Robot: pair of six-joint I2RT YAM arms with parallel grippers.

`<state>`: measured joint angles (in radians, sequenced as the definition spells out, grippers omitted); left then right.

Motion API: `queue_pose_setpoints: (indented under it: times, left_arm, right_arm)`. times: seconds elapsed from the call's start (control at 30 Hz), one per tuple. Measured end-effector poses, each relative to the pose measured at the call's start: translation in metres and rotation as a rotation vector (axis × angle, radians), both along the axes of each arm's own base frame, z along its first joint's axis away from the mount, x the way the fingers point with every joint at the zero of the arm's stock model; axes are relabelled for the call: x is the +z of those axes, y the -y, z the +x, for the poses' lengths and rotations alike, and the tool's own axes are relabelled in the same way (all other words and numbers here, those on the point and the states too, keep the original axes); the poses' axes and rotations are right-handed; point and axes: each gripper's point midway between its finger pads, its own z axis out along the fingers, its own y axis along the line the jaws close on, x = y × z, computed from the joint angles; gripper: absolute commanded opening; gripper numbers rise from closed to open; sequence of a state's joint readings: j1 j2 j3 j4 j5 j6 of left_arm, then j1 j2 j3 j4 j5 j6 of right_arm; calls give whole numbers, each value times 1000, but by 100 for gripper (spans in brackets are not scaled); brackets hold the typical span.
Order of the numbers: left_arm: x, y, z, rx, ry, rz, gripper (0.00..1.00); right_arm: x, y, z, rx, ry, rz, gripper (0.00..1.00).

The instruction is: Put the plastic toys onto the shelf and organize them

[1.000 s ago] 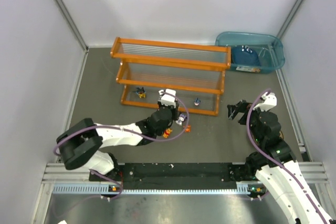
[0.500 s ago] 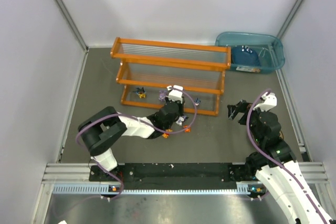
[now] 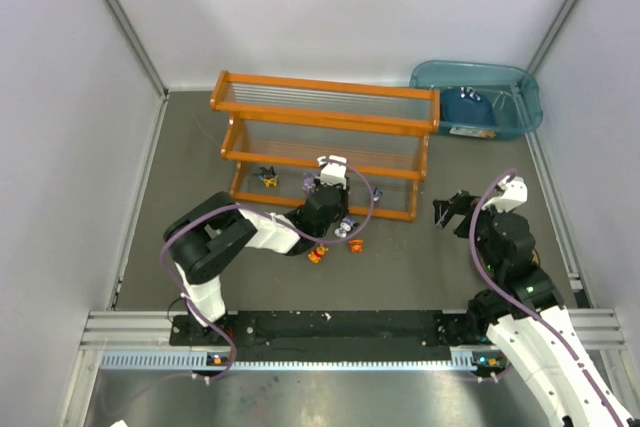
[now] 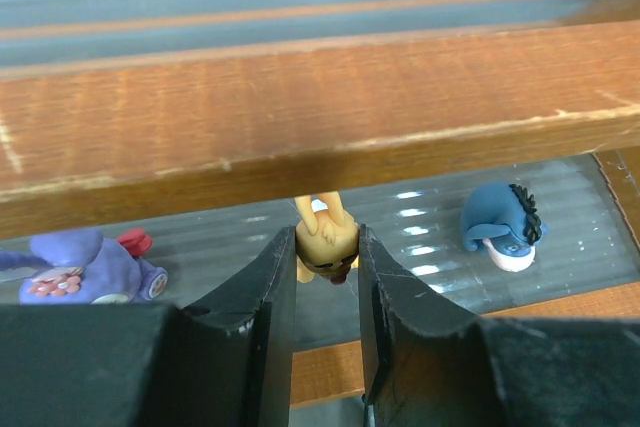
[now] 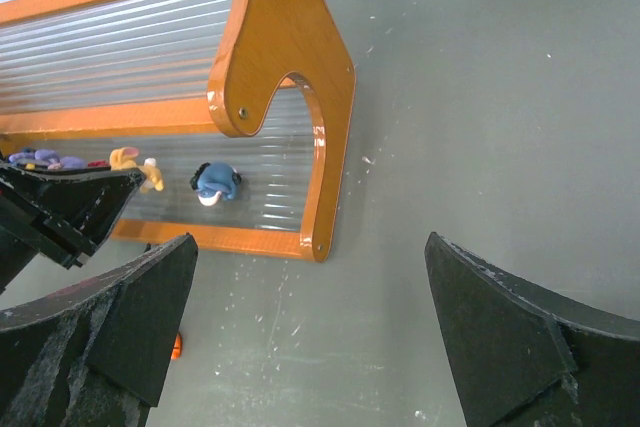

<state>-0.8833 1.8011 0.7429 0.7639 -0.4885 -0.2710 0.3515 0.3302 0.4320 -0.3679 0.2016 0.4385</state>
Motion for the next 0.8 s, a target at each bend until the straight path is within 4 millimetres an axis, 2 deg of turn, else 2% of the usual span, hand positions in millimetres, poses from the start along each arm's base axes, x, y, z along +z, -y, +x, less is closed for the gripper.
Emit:
queue_pose_setpoints:
  times: [0.27,0.8]
  left_arm:
    - [-13,-1,4,7,-24,5,0]
    - [-9,3,5,-9,-10,-20,5]
  right_arm:
    - [0,1,0,-7,-1,-2,99]
    - [-1,2,1,-10,-5,-5,99]
